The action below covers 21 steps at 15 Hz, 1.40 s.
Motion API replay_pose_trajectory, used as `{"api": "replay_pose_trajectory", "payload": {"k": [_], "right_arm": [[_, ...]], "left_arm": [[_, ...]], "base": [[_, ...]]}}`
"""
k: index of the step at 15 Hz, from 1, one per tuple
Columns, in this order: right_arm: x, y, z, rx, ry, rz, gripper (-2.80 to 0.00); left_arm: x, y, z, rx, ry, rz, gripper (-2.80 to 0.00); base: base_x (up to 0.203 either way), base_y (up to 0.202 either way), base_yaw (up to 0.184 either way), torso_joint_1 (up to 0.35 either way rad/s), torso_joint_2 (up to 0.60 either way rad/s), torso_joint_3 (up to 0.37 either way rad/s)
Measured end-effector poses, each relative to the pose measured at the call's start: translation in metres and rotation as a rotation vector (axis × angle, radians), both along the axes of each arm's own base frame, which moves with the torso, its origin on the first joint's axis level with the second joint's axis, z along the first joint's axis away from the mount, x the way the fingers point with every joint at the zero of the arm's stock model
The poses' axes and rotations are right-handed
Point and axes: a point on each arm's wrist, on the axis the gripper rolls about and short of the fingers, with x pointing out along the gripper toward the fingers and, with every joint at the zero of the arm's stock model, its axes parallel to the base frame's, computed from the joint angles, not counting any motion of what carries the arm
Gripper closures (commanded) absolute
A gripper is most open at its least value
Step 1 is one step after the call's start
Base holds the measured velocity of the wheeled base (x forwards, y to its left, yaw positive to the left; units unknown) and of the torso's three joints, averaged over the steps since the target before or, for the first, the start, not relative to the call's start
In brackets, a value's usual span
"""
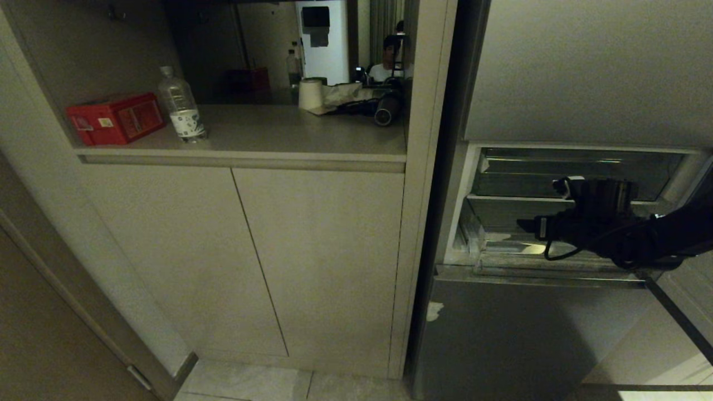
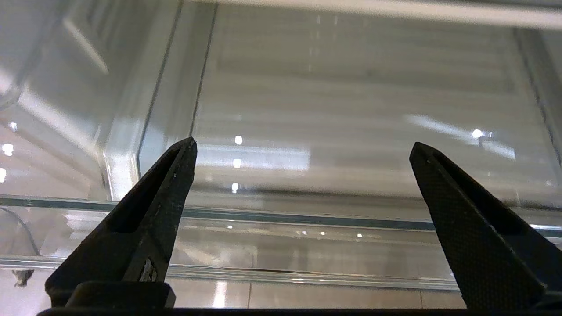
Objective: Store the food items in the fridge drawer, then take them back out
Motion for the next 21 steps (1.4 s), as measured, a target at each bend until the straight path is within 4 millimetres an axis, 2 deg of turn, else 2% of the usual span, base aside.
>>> {"api": "replay_pose_trajectory", "payload": {"k": [3, 8, 13, 17, 21], "right_arm": [[-0.011, -0.005, 0.011, -0.002, 0.135, -0.005, -2.8], [-0.045, -0.017, 0.041, -0.006, 0.299, -0.028, -2.8], [-0.072, -0.026, 0.065, -0.004, 0.342, -0.056, -2.8], [-0.065, -0.028, 0.076, -0.007, 0.283, -0.064, -2.8], [-0.046, -0.033, 0.064, -0.013, 0.291, -0.062, -2.8]], "left_arm": [[0.0, 0.0, 0.0, 0.0, 0.0, 0.0, 0.0], [0.0, 0.0, 0.0, 0.0, 0.0, 0.0, 0.0], [0.0, 0.0, 0.0, 0.0, 0.0, 0.0, 0.0], [0.0, 0.0, 0.0, 0.0, 0.0, 0.0, 0.0], [0.0, 0.0, 0.0, 0.0, 0.0, 0.0, 0.0]], "base": [[0.0, 0.0, 0.0, 0.0, 0.0, 0.0], [0.0, 0.0, 0.0, 0.0, 0.0, 0.0], [0.0, 0.0, 0.0, 0.0, 0.0, 0.0], [0.0, 0.0, 0.0, 0.0, 0.0, 0.0], [0.0, 0.0, 0.0, 0.0, 0.0, 0.0]]}}
